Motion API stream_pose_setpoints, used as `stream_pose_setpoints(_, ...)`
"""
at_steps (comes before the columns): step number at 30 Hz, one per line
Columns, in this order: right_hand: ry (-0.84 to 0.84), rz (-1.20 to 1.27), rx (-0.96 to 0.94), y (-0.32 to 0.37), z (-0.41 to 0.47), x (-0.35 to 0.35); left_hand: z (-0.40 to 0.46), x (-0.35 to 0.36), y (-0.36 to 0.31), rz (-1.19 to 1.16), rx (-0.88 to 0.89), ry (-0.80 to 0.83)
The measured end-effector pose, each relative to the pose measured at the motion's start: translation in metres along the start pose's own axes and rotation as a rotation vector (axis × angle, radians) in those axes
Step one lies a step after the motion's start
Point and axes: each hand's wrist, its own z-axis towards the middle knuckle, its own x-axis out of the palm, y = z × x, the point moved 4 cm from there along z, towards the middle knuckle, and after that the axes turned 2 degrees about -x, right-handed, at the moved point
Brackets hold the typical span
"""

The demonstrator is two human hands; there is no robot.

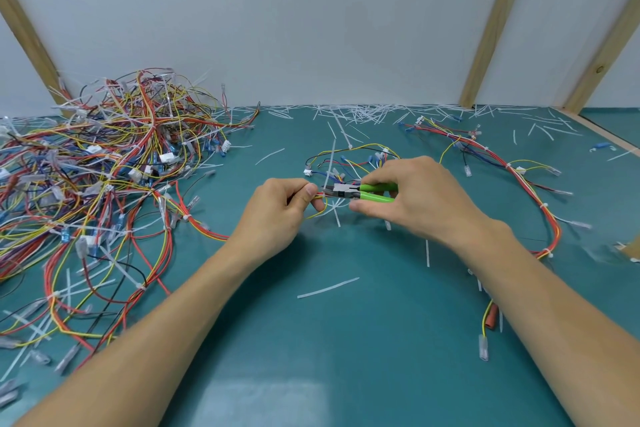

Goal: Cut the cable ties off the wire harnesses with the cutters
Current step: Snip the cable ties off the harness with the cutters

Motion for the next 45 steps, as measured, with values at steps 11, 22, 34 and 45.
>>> stream_pose_setpoints(11, 0.081, 0.047, 0.054, 0.0026, -0.0007, 0.0004, 0.0002, -0.0002, -0.0010, 0.071, 0.061, -0.038)
stream_pose_setpoints(22, 0.095, 0.036, 0.078, 0.0020, -0.0016, 0.0009, 0.0000, 0.0010, 0.0001, 0.079, 0.065, -0.036)
stream_pose_setpoints(34, 0.109, 0.058, 0.105, 0.0030, -0.0019, 0.0011, 0.0000, 0.0008, 0.0006, 0.083, 0.060, -0.034)
stream_pose_setpoints(45, 0.114, 0.042, 0.107, 0.0037, -0.0025, 0.0007, 0.0004, 0.0009, 0.0001, 0.088, 0.070, -0.037)
